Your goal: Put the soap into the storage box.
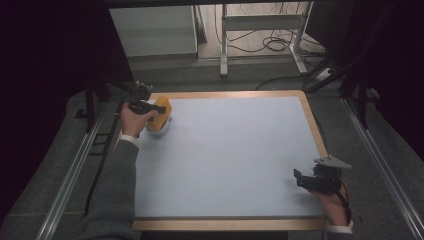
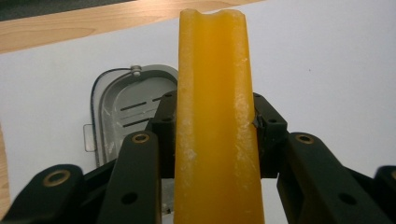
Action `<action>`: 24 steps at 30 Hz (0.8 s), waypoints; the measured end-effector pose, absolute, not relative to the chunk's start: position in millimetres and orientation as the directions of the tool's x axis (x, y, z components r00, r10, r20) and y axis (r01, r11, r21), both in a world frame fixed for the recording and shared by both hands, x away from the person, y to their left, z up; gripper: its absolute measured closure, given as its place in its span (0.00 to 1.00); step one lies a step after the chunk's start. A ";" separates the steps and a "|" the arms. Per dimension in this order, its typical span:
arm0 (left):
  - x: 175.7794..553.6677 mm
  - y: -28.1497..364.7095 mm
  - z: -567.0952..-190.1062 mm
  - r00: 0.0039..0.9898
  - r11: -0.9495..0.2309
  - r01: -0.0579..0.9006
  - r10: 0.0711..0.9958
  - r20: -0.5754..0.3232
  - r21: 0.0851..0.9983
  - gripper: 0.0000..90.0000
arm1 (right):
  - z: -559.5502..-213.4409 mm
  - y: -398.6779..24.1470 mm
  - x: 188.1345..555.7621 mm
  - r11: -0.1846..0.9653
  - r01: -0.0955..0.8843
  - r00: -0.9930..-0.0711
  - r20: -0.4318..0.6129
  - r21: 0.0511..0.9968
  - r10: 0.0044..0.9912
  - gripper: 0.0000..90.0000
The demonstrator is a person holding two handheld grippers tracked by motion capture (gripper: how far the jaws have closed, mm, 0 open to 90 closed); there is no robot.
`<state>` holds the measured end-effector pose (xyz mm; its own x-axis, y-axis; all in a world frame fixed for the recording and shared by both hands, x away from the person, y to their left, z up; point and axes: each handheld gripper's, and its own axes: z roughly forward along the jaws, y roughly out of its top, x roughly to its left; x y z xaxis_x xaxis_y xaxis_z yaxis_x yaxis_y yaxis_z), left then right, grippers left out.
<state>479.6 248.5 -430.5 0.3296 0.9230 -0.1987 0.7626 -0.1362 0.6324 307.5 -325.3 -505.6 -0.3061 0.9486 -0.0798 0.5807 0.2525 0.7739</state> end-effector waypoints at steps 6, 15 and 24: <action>485.6 253.5 -433.1 0.305 -0.111 0.768 0.930 -0.207 0.631 0.68 | -505.2 -326.2 307.1 0.251 0.582 -0.305 -0.078 0.774 0.949 0.08; 494.9 262.0 -437.6 0.276 -0.088 0.779 0.937 -0.214 0.620 0.68 | -506.0 -327.9 307.5 0.248 0.584 -0.301 -0.078 0.773 0.950 0.08; 501.8 264.4 -444.1 0.242 -0.061 0.790 0.945 -0.219 0.610 0.68 | -507.4 -329.0 308.0 0.248 0.588 -0.299 -0.077 0.770 0.951 0.08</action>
